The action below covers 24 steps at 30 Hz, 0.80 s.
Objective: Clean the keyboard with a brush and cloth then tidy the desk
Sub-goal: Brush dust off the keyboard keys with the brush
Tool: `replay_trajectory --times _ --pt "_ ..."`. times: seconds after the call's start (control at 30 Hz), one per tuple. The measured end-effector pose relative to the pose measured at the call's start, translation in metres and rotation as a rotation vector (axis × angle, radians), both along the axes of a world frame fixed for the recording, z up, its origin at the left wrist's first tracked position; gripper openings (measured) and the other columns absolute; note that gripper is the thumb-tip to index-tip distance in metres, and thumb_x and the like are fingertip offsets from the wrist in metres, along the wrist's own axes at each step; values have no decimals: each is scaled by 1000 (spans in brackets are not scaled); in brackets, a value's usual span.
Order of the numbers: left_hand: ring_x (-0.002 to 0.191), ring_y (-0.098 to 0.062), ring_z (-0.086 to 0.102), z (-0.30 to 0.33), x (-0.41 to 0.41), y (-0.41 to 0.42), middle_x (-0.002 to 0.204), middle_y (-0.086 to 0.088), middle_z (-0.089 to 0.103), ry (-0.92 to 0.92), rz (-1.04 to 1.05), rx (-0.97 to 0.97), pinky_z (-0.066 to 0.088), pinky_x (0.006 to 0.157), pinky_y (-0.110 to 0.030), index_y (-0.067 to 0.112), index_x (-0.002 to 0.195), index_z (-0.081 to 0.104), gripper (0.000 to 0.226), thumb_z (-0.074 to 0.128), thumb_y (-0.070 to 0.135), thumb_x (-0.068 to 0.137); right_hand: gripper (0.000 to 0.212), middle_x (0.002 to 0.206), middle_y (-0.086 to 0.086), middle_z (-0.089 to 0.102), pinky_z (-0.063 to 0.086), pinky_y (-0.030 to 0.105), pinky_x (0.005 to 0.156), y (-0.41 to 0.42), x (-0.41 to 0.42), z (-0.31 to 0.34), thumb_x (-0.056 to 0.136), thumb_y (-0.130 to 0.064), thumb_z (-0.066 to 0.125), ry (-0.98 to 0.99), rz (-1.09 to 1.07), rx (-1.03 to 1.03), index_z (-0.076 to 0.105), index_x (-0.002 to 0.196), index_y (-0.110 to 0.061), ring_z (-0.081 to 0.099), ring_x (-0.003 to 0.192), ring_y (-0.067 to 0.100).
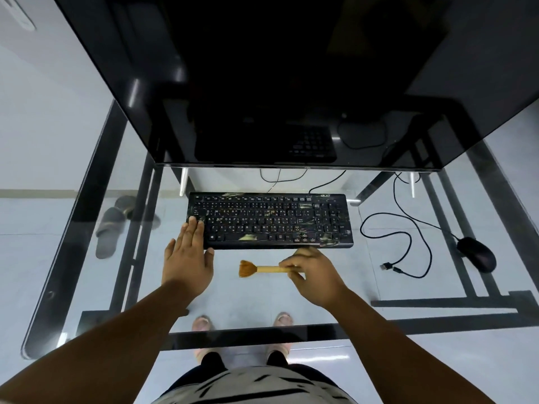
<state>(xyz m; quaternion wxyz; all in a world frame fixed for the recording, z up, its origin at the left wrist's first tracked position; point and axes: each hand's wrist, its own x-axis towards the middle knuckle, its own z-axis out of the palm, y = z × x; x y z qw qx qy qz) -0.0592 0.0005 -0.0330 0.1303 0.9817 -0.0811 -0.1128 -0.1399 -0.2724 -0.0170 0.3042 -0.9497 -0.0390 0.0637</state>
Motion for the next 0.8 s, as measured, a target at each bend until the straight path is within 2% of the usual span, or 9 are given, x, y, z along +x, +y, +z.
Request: replay_trajectory --times 0.27,0.67,0.8 --pt "150 -20 5 -1 0 -2 163 -2 3 7 7 9 12 120 -42 15 155 9 64 33 36 99 25 90 -8 64 51 34 79 7 9 -2 85 -10 64 47 46 11 75 103 -25 55 90 19" --pt "150 -18 2 -3 -1 0 163 0 -1 5 10 12 8 119 -41 17 155 5 65 30 38 100 26 92 -7 61 51 33 80 12 11 -6 84 -13 62 132 57 -20 74 102 -28 54 93 15" --pt "150 -18 5 0 -2 0 163 -1 2 3 10 -17 9 120 -41 17 155 9 64 32 38 100 27 99 -8 61 51 33 84 12 10 -3 83 -23 64 109 35 -35 72 108 -27 57 98 16"
